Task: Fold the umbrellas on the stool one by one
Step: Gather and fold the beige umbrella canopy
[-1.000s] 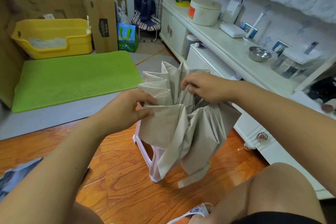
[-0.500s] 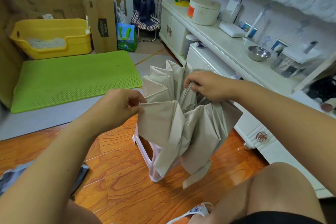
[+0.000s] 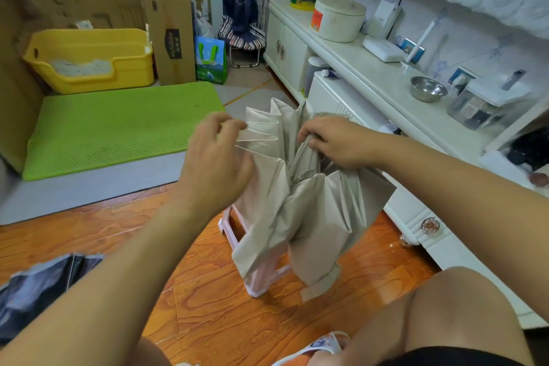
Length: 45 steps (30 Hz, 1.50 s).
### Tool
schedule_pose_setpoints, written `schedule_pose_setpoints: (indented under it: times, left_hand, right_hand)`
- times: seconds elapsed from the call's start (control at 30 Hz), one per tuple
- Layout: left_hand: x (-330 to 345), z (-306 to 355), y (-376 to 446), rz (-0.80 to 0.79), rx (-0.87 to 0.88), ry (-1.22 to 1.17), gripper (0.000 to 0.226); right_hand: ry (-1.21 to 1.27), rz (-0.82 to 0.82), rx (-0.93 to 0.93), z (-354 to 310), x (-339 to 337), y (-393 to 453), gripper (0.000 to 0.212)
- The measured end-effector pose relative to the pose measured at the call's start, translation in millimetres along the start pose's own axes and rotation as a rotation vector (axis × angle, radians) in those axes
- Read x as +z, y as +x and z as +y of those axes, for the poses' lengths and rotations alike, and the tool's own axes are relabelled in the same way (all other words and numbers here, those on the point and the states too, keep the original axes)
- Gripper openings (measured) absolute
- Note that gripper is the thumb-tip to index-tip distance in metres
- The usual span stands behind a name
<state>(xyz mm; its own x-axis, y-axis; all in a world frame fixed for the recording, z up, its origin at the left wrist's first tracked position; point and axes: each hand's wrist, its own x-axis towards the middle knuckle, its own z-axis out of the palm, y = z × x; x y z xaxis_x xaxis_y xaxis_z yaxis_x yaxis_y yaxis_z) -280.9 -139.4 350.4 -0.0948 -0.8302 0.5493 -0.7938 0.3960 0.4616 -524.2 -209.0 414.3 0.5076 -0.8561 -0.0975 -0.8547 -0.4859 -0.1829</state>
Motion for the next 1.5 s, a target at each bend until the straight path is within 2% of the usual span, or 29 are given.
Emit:
schedule_pose_setpoints:
  times: [0.07,0.13,0.23,0.33,0.43,0.5,0.57,0.63,0.7,0.77,0.93,1.07,1.17,1.23,1.33,1.43,1.5]
  left_hand:
    - [2.7,15.6,-2.4,-0.080,0.258,-0.013,0.039]
    - [8.3,23.6,-6.1,-0.221,0.354,0.019,0.038]
    - [20.9,20.0,-10.1,-0.358,0.243,0.097,0.035]
    - [29.0,14.0,-3.9,-0.382,0.186,0.106,0.040]
    - [34.3,12.0,4.6,-0.378,0.181,0.143,0.048]
    - [35.0,12.4,9.9,-0.370,0.188,0.140,0.048]
    - [34.3,13.2,15.3,-0.371,0.170,0.106,0.048]
    - [32.6,13.6,19.9,-0.395,0.149,0.081,0.050]
    - [31.0,8.8,23.6,-0.418,0.120,0.056,0.047]
    - [27.7,-0.5,26.8,-0.409,0.071,0.022,0.047]
    - [15.4,-18.3,28.4,-0.385,-0.089,-0.153,0.052]
    - [16.8,-20.4,24.0,-0.476,-0.018,-0.139,0.055]
    - [15.4,-22.3,18.3,-0.543,0.058,-0.120,0.067]
    - [15.2,-21.3,16.4,-0.551,0.135,-0.095,0.064]
    - [13.1,-14.3,14.7,-0.520,0.217,-0.066,0.052]
    - [10.8,-7.6,10.5,-0.492,0.283,0.020,0.056]
    - [10.3,-1.8,7.5,-0.448,0.308,0.058,0.045]
  right_hand:
    - [-0.003,0.012,0.014,-2.1,1.8,0.3,0.027]
    - [-0.001,0.018,0.013,-1.9,5.4,0.2,0.028]
    - [0.006,-0.007,0.006,-3.2,11.1,-0.6,0.030]
    - [0.059,-0.052,-0.005,-11.3,9.5,-3.3,0.023]
    - [0.155,-0.157,0.034,-23.2,0.8,-10.4,0.042]
    - [0.115,-0.211,0.000,-30.3,-1.4,-15.0,0.044]
    - [0.039,-0.219,-0.045,-34.3,2.2,-18.1,0.037]
    - [-0.002,-0.155,-0.084,-36.9,8.4,-16.1,0.026]
    - [-0.019,-0.127,-0.113,-35.5,12.4,-13.4,0.027]
    - [-0.003,-0.165,-0.147,-31.5,10.7,-14.5,0.030]
    - [-0.017,-0.228,-0.178,-16.2,2.0,-25.2,0.017]
    - [0.077,-0.217,-0.114,-3.8,-3.0,-25.9,0.012]
    - [0.131,-0.203,-0.030,3.5,-4.0,-24.8,0.034]
    - [0.105,-0.197,-0.008,7.7,-1.8,-22.2,0.045]
    - [0.128,-0.159,-0.023,11.1,2.1,-20.7,0.031]
    - [0.104,-0.108,-0.009,12.1,5.5,-19.3,0.025]
    - [0.070,-0.058,-0.014,12.8,9.7,-17.8,0.023]
